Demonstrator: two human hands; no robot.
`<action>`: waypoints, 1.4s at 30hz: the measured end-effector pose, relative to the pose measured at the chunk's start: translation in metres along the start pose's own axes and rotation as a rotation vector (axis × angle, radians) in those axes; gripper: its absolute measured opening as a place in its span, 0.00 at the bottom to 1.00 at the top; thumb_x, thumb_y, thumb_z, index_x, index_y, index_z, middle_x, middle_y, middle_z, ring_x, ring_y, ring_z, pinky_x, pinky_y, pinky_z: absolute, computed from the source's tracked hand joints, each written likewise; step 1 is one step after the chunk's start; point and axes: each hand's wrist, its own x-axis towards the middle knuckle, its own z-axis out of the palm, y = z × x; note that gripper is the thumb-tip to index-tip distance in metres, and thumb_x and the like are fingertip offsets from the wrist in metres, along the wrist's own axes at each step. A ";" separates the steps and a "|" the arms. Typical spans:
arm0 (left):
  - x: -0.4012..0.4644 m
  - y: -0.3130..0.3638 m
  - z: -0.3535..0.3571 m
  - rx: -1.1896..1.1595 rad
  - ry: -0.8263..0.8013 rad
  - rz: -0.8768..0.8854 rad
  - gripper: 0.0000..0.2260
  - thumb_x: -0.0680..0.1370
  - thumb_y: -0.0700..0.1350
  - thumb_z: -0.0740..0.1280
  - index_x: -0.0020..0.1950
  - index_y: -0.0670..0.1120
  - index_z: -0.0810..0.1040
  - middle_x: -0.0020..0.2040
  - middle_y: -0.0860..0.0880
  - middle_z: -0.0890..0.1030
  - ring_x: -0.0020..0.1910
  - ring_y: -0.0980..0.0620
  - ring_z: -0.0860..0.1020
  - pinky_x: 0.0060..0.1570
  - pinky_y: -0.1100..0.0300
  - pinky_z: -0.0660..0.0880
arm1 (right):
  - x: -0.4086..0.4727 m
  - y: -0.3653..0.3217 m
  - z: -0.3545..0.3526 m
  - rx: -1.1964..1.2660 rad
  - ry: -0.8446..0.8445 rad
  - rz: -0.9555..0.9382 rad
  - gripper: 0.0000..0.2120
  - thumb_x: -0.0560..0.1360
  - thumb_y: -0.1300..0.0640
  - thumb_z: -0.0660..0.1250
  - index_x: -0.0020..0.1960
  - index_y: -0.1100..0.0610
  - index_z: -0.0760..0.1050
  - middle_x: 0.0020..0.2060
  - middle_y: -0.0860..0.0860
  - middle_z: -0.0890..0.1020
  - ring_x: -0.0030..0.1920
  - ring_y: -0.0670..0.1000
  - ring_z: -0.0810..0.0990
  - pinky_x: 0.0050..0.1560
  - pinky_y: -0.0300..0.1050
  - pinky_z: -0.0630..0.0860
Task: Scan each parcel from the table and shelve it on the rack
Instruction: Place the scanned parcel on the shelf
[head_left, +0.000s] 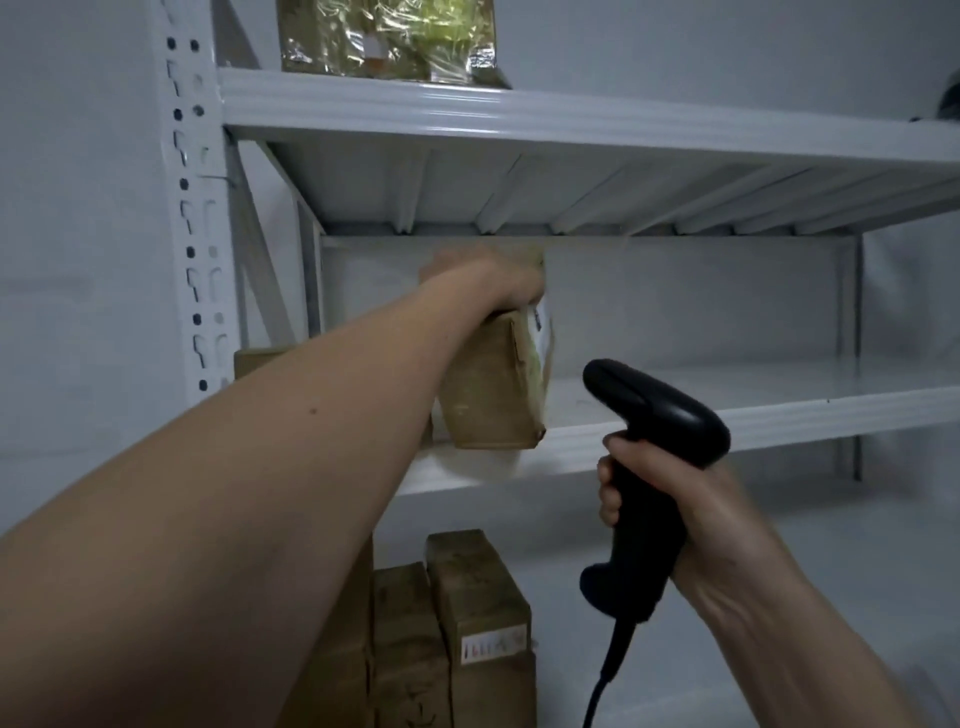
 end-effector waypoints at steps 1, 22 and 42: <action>0.010 -0.001 0.005 0.063 -0.023 -0.050 0.33 0.67 0.60 0.60 0.69 0.46 0.73 0.68 0.41 0.73 0.63 0.39 0.74 0.63 0.46 0.71 | 0.002 0.003 -0.003 0.001 -0.010 0.013 0.10 0.69 0.64 0.70 0.50 0.65 0.75 0.32 0.58 0.77 0.29 0.52 0.75 0.31 0.44 0.74; -0.058 -0.061 0.076 0.134 0.382 0.227 0.48 0.66 0.66 0.74 0.78 0.57 0.51 0.77 0.42 0.53 0.75 0.38 0.53 0.75 0.44 0.55 | 0.023 0.061 -0.002 0.084 -0.057 0.091 0.04 0.70 0.66 0.69 0.46 0.64 0.77 0.32 0.58 0.77 0.30 0.52 0.74 0.32 0.43 0.73; -0.037 -0.085 0.073 0.754 0.317 0.393 0.61 0.64 0.55 0.79 0.78 0.51 0.33 0.75 0.36 0.51 0.75 0.36 0.52 0.75 0.45 0.48 | 0.019 0.078 0.002 0.107 -0.074 0.149 0.06 0.71 0.67 0.69 0.47 0.64 0.77 0.32 0.58 0.78 0.30 0.52 0.75 0.33 0.45 0.74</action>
